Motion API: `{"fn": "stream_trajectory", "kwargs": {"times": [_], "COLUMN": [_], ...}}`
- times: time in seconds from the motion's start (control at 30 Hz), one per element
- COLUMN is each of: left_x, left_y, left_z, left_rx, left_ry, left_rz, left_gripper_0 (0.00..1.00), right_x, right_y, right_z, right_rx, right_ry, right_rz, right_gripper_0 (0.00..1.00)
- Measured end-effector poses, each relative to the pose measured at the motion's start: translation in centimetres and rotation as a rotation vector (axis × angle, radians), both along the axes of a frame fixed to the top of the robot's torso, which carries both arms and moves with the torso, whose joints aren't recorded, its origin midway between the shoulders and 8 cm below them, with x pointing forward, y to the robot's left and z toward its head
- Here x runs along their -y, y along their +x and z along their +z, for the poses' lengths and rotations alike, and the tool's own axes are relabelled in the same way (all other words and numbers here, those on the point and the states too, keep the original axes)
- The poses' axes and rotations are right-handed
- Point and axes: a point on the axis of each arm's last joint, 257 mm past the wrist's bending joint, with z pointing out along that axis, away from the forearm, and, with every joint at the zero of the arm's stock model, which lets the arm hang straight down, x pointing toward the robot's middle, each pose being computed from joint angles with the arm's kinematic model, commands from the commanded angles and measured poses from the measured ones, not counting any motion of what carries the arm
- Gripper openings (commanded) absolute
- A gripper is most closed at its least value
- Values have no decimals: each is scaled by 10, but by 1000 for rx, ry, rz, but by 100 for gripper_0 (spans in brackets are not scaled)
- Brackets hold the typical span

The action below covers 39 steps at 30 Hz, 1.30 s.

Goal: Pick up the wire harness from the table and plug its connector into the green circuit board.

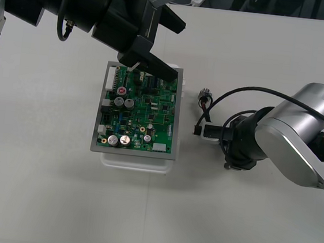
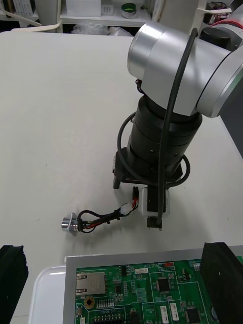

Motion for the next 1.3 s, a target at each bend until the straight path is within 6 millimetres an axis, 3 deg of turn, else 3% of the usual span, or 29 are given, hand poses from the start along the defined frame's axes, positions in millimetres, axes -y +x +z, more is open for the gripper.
{"fn": "stream_trajectory", "kwargs": {"times": [1.3], "left_x": [0], "left_y": [0], "left_z": [0], "left_rx": [0], "left_ry": [1], "left_rz": [0], "left_gripper_0": [100], "right_x": [-8], "right_y": [-2], "right_z": [-4], "right_rx": [-4], "right_ry": [-3], "right_rz": [-11], "right_gripper_0": [98]}}
